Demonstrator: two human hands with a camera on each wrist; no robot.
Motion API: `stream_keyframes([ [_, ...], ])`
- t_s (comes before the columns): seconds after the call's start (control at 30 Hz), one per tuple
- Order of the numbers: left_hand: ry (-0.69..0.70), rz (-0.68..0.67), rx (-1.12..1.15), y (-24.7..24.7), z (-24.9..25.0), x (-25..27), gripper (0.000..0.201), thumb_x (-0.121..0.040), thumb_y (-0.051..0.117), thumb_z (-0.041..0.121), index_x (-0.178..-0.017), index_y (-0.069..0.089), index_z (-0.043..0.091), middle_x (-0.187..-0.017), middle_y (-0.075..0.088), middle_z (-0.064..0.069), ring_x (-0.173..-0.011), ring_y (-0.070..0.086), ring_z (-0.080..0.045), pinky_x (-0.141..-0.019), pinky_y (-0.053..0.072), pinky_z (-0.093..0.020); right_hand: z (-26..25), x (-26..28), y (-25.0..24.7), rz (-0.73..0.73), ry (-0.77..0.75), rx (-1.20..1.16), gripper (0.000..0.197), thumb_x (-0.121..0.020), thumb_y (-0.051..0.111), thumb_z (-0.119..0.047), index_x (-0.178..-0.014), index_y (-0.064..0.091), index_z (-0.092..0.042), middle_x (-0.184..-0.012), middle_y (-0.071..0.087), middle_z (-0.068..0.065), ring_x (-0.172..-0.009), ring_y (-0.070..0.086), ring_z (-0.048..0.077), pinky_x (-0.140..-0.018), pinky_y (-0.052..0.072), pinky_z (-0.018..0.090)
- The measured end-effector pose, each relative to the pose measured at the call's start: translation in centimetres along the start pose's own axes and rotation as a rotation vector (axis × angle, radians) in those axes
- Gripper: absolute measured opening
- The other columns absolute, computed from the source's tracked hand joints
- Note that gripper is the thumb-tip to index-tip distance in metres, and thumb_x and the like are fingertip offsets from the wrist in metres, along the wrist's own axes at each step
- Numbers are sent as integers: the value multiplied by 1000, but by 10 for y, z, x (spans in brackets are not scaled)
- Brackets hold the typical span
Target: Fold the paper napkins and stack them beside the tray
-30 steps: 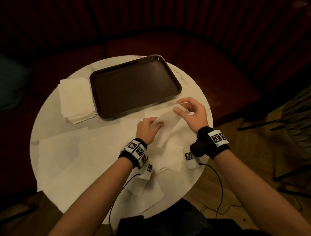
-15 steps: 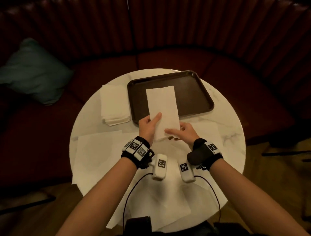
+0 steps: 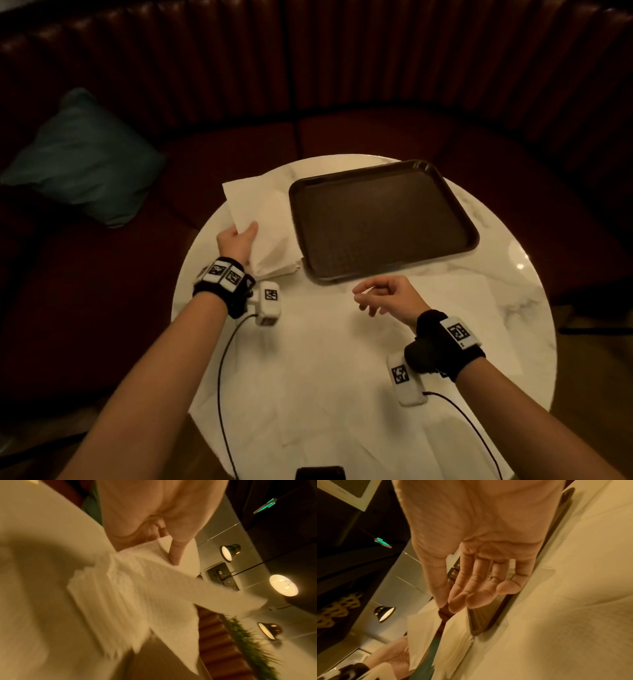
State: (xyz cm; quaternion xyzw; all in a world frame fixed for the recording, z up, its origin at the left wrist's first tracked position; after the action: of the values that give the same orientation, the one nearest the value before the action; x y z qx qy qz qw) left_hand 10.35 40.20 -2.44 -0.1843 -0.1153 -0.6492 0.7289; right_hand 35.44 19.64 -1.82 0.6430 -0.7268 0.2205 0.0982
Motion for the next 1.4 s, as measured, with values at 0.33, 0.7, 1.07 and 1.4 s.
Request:
stream_keyframes([
  [0.33, -21, -11, -485, 12, 11, -77, 68, -85, 70, 38, -138, 47, 1, -140, 51, -11, -127, 50, -27, -106, 39, -33, 34, 10, -53, 194, 94, -35, 8, -88, 68, -14, -95, 71, -14, -72, 70, 3, -55, 58, 8, -53, 41, 15],
  [0.7, 112, -149, -296, 0, 9, -42, 43, -82, 72, 5, -118, 56, 24, -114, 58, -15, -96, 61, -27, -77, 57, -41, 40, 9, -63, 260, 65, -122, 8, -90, 65, -14, -94, 71, -12, -71, 70, 4, -53, 58, 9, -57, 41, 23],
  [1.07, 243, -665, 13, 49, 45, 130, 45, -83, 68, -1, -124, 58, 14, -114, 67, -16, -99, 67, -28, -73, 59, -41, -15, -22, -2, -15, 69, -278, 71, -81, 42, -71, -126, 57, -18, -109, 72, 9, -96, 67, 23, -88, 48, 37],
  [1.4, 60, -690, 36, 58, -2, 177, 51, -83, 61, -10, -127, 57, 15, -92, 72, -4, -87, 68, -17, -68, 58, -35, -36, 5, -1, -120, -101, -515, 94, -38, 91, -57, -117, 62, -14, -114, 71, 4, -105, 67, 20, -79, 57, 31],
])
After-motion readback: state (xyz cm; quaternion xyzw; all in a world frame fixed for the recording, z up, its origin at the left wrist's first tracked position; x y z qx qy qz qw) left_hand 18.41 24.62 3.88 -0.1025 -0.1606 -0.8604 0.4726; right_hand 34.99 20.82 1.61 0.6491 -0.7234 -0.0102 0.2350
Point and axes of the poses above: each hand's wrist, its own x-axis away from the middle knuckle, its own y-axis out of the palm, z = x × y, the point moved 8 cm from there along -x, towards the middle knuckle
